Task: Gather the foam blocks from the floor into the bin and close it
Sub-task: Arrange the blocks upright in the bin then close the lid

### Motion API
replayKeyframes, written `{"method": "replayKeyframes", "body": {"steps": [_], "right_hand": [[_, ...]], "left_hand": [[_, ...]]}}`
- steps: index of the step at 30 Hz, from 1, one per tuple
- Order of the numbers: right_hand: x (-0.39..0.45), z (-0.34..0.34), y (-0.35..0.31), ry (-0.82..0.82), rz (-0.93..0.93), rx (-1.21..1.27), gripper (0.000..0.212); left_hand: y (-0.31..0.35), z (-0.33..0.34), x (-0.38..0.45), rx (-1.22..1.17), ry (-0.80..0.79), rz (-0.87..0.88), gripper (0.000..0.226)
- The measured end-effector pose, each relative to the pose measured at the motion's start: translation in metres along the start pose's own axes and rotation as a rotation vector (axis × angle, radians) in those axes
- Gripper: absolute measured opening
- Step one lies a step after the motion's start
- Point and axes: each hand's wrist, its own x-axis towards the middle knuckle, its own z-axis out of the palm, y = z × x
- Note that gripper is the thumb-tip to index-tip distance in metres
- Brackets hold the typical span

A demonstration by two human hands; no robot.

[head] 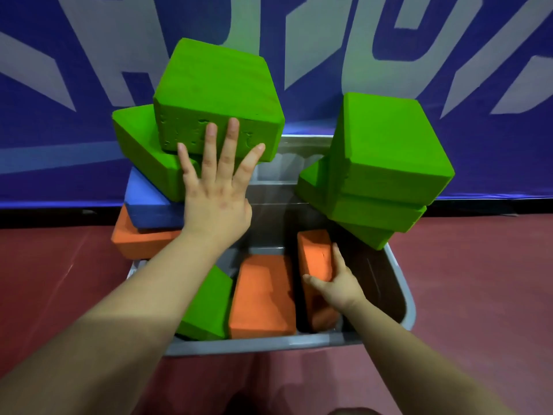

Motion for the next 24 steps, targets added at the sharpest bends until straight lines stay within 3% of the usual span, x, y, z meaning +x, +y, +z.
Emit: {"method": "replayKeyframes", "body": {"steps": [3, 7, 10, 13, 18, 24], "right_hand": [[0.003, 0.009, 0.008, -0.035, 0.116, -0.05, 0.112], [0.001, 0.01, 0.007, -0.004, 0.125, -0.356, 0.113], [0.001, 0.008, 0.009, -0.01, 0.088, -0.372, 0.102], [0.002, 0.002, 0.015, 0.083, 0.155, -0.381, 0.095], [0.003, -0.01, 0.023, 0.147, 0.271, -0.458, 0.099], [0.002, -0.012, 0.02, 0.214, 0.187, -0.65, 0.099]], "left_hand": [[0.003, 0.0, -0.001, -0.004, -0.007, 0.022, 0.097], [0.013, 0.002, -0.002, -0.023, -0.011, 0.052, 0.096], [0.02, 0.005, -0.002, -0.041, -0.027, 0.083, 0.096], [0.021, 0.008, -0.001, -0.047, -0.033, 0.088, 0.097], [0.019, 0.01, 0.001, -0.065, -0.041, 0.078, 0.095], [0.017, 0.01, 0.0, -0.064, -0.033, 0.075, 0.095]]}}
